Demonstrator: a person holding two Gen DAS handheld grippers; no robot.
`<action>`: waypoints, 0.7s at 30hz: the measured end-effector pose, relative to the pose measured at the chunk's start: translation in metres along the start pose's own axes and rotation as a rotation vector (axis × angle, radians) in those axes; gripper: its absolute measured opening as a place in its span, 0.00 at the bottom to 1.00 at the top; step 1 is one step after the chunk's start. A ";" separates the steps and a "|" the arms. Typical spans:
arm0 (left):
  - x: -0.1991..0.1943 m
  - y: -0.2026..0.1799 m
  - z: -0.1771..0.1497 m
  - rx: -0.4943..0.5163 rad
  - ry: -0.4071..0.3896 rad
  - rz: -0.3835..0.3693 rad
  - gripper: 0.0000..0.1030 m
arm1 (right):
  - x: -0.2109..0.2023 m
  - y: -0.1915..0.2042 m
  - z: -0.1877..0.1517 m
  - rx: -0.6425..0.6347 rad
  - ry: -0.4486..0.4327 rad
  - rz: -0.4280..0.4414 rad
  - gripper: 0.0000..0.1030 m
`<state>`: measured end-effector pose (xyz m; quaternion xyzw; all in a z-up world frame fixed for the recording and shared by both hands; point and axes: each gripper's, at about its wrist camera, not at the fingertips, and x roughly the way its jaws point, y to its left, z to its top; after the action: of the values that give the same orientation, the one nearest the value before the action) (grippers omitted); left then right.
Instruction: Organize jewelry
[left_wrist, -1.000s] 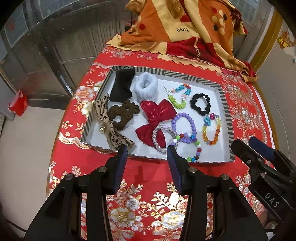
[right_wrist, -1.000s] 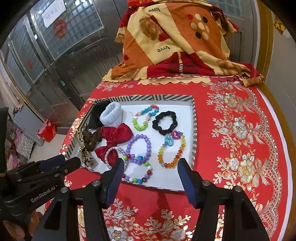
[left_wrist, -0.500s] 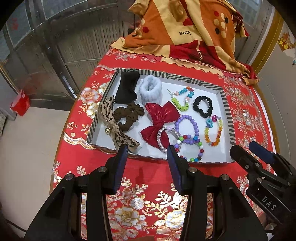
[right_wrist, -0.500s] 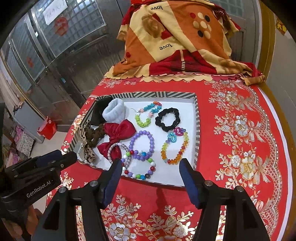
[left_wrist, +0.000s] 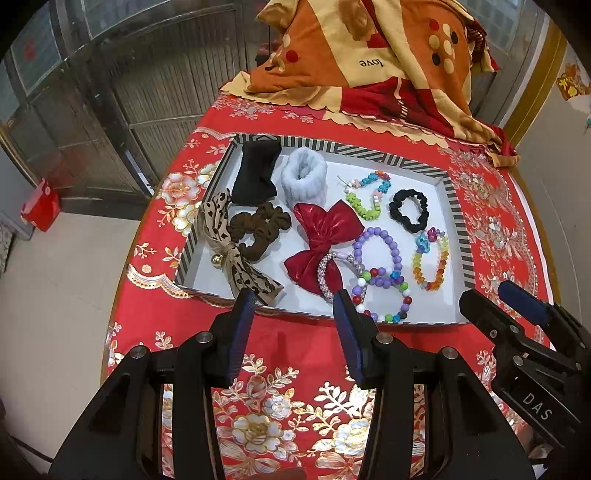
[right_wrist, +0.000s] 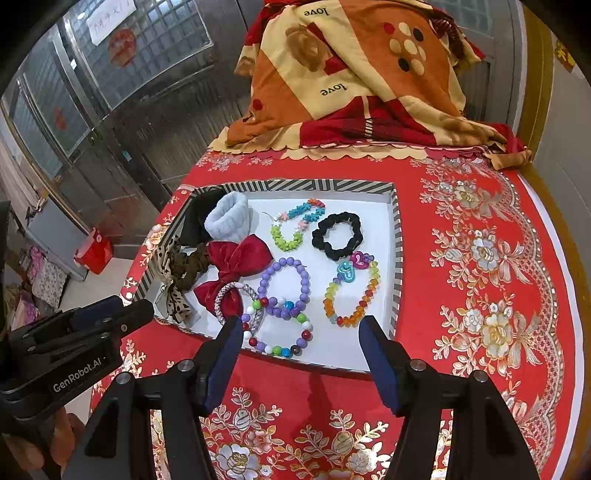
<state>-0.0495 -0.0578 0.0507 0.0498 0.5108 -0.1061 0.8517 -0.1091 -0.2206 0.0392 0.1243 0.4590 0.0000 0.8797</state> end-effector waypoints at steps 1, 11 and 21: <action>0.000 0.000 0.000 -0.002 -0.001 0.001 0.42 | 0.000 0.000 0.000 0.000 0.001 -0.001 0.61; 0.000 -0.001 0.000 -0.005 0.000 -0.002 0.42 | 0.003 -0.001 -0.001 -0.001 0.011 -0.005 0.62; 0.003 -0.002 0.000 -0.002 0.000 -0.001 0.42 | 0.006 -0.003 0.000 -0.001 0.023 -0.007 0.64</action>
<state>-0.0484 -0.0599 0.0487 0.0487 0.5111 -0.1058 0.8516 -0.1062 -0.2225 0.0340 0.1222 0.4696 -0.0012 0.8744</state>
